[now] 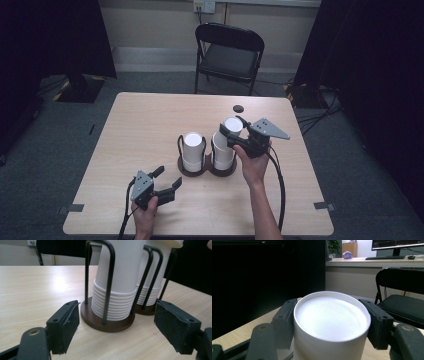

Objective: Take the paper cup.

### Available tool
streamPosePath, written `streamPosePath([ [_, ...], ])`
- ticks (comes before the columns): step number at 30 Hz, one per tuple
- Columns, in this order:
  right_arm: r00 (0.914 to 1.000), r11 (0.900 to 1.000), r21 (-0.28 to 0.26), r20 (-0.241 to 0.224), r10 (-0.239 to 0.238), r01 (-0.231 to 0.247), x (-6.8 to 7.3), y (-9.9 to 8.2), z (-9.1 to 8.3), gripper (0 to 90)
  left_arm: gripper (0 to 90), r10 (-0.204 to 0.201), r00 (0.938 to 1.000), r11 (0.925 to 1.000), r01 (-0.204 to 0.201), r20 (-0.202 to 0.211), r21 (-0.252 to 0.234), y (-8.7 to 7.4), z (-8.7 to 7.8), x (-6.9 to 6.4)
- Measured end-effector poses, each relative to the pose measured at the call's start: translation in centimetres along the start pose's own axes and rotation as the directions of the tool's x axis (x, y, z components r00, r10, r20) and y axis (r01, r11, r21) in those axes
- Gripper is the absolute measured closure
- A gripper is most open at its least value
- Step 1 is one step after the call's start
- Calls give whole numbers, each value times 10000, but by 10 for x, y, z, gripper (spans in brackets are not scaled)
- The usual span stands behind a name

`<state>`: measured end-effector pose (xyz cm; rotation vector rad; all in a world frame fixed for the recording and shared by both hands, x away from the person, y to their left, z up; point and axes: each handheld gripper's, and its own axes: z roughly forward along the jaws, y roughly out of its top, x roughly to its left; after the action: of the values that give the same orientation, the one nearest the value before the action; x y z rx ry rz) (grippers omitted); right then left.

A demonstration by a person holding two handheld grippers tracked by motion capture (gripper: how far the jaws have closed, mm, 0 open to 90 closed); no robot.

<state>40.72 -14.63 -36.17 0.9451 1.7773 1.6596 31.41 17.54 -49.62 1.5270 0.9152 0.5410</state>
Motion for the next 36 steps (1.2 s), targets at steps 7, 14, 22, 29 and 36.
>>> streamPosePath([
  [7,9985,9977,-500,275,474,-460,0,5,-17,343,181,-165,9988,9996,174,471,-199,4,1,-1],
  [14,9950,9912,-942,250,962,-935,0,-1,-38,344,187,-157,9964,9996,178,832,-239,6,1,-8],
  [22,9921,9866,-1045,-14,1256,-1250,1,-8,-57,345,186,-35,9905,9998,65,1377,-214,6,1,-11],
  [29,9840,9791,-1029,-489,1714,-1756,6,-20,-66,345,217,66,9879,9999,-51,1552,-98,4,7,-14],
  [36,9686,9674,-815,-879,2327,-2398,9,-37,-71,346,221,305,9880,9993,-270,1511,-249,6,11,-20],
])
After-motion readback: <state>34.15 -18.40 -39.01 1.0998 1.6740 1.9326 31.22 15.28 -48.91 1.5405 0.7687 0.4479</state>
